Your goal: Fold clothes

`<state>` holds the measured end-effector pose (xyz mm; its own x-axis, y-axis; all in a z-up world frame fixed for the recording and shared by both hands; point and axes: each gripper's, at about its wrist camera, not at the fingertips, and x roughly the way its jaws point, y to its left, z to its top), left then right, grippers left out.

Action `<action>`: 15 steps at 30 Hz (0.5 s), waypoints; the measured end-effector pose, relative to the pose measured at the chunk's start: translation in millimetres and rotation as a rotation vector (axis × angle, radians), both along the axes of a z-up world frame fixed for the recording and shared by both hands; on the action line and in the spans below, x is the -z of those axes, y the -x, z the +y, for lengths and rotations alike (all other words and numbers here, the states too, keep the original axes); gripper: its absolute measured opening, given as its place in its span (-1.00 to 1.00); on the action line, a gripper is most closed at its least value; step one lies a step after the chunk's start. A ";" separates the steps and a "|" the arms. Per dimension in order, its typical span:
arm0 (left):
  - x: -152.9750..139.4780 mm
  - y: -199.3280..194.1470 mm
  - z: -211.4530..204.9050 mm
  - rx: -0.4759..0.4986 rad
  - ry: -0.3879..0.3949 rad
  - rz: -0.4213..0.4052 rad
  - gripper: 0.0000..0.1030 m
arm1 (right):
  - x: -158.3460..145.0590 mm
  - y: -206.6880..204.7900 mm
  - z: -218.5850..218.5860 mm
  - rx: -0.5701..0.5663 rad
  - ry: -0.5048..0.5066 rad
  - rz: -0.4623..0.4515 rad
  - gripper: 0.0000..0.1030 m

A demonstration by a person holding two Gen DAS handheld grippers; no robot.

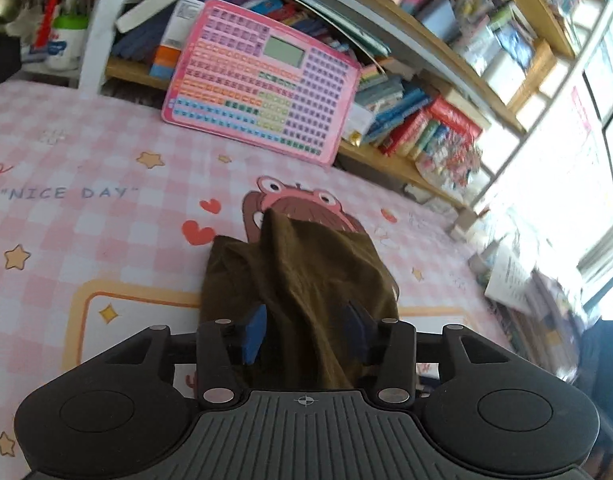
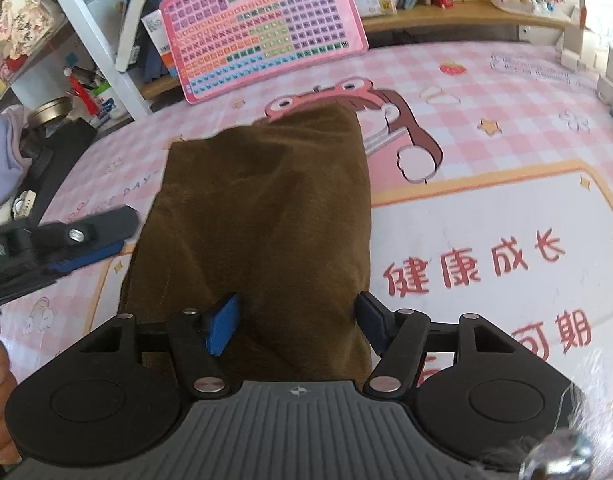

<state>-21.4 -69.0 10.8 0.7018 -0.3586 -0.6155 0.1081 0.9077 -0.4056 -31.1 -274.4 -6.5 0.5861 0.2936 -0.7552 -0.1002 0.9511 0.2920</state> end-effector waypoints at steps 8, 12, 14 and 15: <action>-19.3 27.9 -25.7 0.100 -0.178 -0.230 -0.87 | -3.8 0.2 -9.3 0.015 -0.040 -0.028 0.21; 14.6 6.1 -14.9 0.023 -0.196 -0.011 -0.81 | -2.4 -1.0 -10.4 0.018 -0.054 -0.018 0.22; 31.8 -1.3 -1.6 -0.006 -0.132 0.060 -0.74 | 3.2 -2.9 -8.2 0.007 -0.057 0.017 0.22; 31.0 -1.9 -0.4 -0.008 -0.125 0.066 -0.70 | 4.6 -3.1 -7.6 0.005 -0.058 0.024 0.22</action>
<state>-19.6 -69.4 -20.2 0.6610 -0.2711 -0.6997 0.0777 0.9522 -0.2955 -28.0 -282.0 -11.1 0.5696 0.3348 -0.7507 -0.0878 0.9329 0.3494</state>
